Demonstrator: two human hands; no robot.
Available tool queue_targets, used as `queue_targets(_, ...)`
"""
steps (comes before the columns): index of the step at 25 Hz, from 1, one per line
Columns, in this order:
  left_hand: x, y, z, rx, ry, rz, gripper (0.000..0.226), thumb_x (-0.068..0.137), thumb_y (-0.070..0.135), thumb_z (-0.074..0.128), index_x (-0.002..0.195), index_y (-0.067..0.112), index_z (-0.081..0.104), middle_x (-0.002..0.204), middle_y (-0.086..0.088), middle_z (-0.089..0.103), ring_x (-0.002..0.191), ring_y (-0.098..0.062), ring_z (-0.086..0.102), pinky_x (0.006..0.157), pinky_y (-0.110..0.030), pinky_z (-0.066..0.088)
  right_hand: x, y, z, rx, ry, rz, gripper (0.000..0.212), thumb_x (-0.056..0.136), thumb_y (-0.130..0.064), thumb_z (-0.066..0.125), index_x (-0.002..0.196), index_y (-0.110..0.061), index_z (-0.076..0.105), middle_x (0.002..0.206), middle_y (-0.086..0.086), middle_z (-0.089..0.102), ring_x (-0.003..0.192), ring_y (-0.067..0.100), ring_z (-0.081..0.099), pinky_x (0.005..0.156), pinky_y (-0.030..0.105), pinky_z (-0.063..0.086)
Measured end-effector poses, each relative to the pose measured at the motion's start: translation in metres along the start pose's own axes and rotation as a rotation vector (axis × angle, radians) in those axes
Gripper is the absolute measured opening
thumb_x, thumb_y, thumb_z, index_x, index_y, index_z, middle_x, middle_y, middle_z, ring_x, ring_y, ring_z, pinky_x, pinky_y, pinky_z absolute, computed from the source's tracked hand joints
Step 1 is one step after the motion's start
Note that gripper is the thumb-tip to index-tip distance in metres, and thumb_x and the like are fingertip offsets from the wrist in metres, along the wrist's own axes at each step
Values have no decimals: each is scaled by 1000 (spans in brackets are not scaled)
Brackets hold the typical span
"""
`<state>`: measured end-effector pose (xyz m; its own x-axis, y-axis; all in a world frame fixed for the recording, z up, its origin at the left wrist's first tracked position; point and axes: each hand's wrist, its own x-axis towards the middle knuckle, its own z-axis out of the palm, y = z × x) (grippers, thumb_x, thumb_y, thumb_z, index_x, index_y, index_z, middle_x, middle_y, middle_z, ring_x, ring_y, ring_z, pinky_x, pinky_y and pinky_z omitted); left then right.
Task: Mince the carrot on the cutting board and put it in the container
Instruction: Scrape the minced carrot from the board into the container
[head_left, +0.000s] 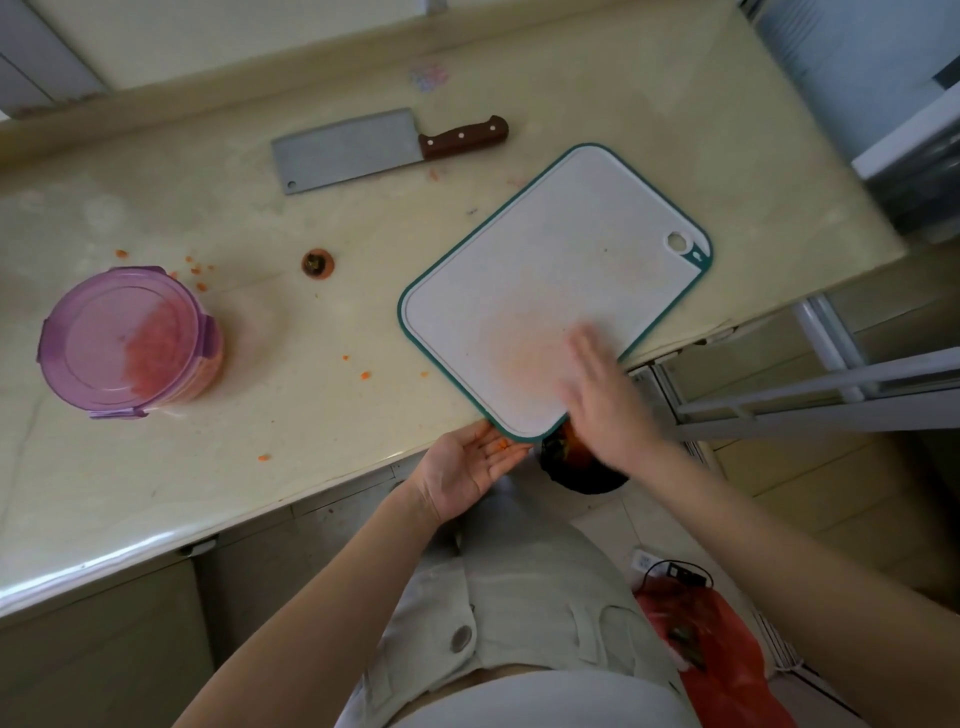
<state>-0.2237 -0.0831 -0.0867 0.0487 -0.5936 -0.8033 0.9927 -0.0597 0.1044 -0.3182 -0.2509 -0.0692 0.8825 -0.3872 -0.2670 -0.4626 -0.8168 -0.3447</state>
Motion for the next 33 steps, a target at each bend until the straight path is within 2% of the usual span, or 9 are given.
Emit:
queue_targets(4, 4, -4, 4, 0, 11, 9, 33, 100, 16, 32, 104, -3, 59, 89, -19, 71, 77, -29, 71, 75, -36, 55, 31, 42, -18, -141, -92, 310, 71, 101, -44, 19, 149, 2, -6, 157, 19, -13, 146, 25, -13, 117, 30, -10)
queue_targets(11, 4, -2, 3, 16, -12, 5, 47, 100, 14, 33, 80, -1, 74, 82, -16, 70, 72, -25, 70, 65, -31, 59, -41, -26, 16, 112, -181, -254, 72, 98, -56, 10, 150, -7, 13, 155, -1, 0, 145, 11, -1, 120, 29, 8)
queue_targets(15, 6, -1, 5, -15, 13, -3, 34, 99, 13, 33, 98, -6, 62, 88, -22, 70, 75, -32, 70, 70, -38, 57, 7, 0, -3, -70, -101, 169, 71, 100, -47, 20, 149, 0, -1, 158, 17, -8, 145, 24, -11, 117, 30, -8)
queue_targets(18, 5, -2, 2, 44, -13, -1, 24, 91, 14, 42, 97, -2, 59, 79, -15, 68, 66, -23, 68, 61, -31, 57, -24, -38, 28, -107, -149, -242, 73, 98, -48, 24, 147, 6, 14, 156, 21, 6, 143, 27, -6, 119, 36, 2)
queue_targets(20, 4, -1, 2, 83, -5, 7, 26, 92, 13, 40, 94, -1, 61, 75, -12, 67, 61, -20, 66, 57, -27, 56, -38, -48, 27, 103, -257, -421, 63, 100, -39, 24, 148, 0, 20, 157, 12, 10, 145, 15, 0, 119, 21, 0)
queue_targets(22, 7, 1, 2, 15, -1, -15, 34, 96, 11, 35, 92, -5, 65, 82, -17, 69, 68, -26, 69, 64, -33, 58, -1, -33, 5, 253, -134, -274, 55, 102, -28, 30, 149, -2, 18, 158, 10, 11, 146, 14, 5, 115, 13, -4)
queue_targets(26, 8, 3, 3, -6, 9, -55, 38, 97, 12, 33, 95, -10, 64, 94, -24, 68, 80, -36, 69, 79, -43, 53, 79, 15, -21, 78, -110, 185, 61, 104, -33, 23, 150, -2, 0, 159, 15, -8, 147, 22, -9, 119, 29, -6)
queue_targets(30, 9, 4, 0, -19, -2, -42, 32, 92, 11, 39, 91, -5, 67, 92, -19, 66, 76, -28, 68, 72, -37, 57, 21, -30, 16, -57, -232, -228, 70, 98, -45, 14, 149, 1, 1, 157, 17, -9, 146, 26, -13, 116, 30, -13)
queue_targets(33, 9, 3, -2, 5, 3, -9, 25, 92, 13, 40, 91, 1, 62, 80, -12, 64, 66, -20, 65, 58, -26, 56, -20, -45, 21, 167, -319, -465, 58, 103, -33, 26, 152, -8, 7, 158, 0, -6, 143, 5, -14, 113, 14, -13)
